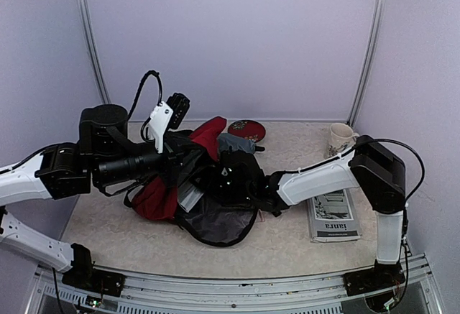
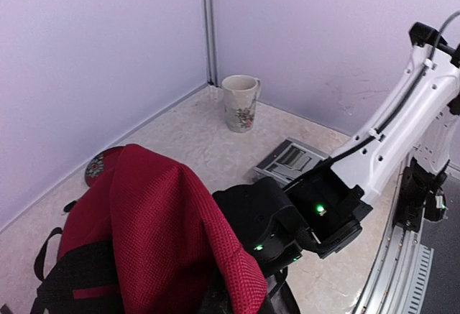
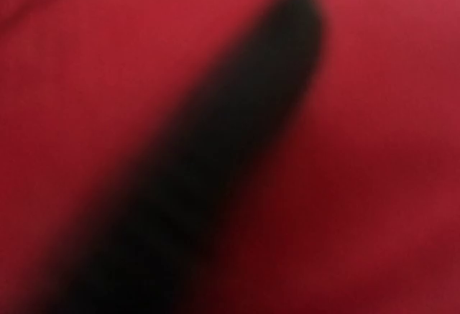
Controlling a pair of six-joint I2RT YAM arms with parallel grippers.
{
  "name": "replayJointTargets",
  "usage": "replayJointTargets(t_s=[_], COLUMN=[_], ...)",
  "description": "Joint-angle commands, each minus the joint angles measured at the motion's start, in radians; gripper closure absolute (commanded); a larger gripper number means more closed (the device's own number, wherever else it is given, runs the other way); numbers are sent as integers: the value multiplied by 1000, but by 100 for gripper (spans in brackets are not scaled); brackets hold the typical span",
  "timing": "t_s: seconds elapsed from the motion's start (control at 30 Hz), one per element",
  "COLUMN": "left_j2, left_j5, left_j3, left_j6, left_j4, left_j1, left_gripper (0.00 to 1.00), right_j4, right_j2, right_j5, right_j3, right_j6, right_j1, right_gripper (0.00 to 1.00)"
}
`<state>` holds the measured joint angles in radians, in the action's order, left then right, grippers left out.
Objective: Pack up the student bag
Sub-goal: Adjust the book in the largest pocket of the bag, then move the book to the center of the board.
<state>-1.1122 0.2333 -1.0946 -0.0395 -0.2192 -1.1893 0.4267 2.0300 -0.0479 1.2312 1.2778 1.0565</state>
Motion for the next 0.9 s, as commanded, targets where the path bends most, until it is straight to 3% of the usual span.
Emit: replayJointTargets(t_s=[0.0,0.07,0.23,0.4,0.57,0.7,0.87], left_j2=[67,81,119,128,141,135,132], left_j5=[108,101,88,84,81,70,39], left_j3=[-2,21,68,79,89,84,85], left_j6=[-36,-63,-97,-94,-91,-82,-73], left_j4=[6,-10,-20,-48,-54,-48,-45], left_j1=[69,121,223,258,281,284,283], left_gripper=[100,100,100,100,100,100,100], right_j4=[-115,-186,-466,-592,-866,-1182,-1539], right_j2=[-22,-76,-234,-429,-585,-581,-471], right_j5=[127,129,130,100,-119,-289,-481], right_j3=[54,47,57,-59,-98,-51,-50], right_j6=[-163,-240,-448,-499,-439,-380,-249], right_j1=[-8,2,31,36,36,-20,-76], right_gripper=[18,9,4,4,11,12,0])
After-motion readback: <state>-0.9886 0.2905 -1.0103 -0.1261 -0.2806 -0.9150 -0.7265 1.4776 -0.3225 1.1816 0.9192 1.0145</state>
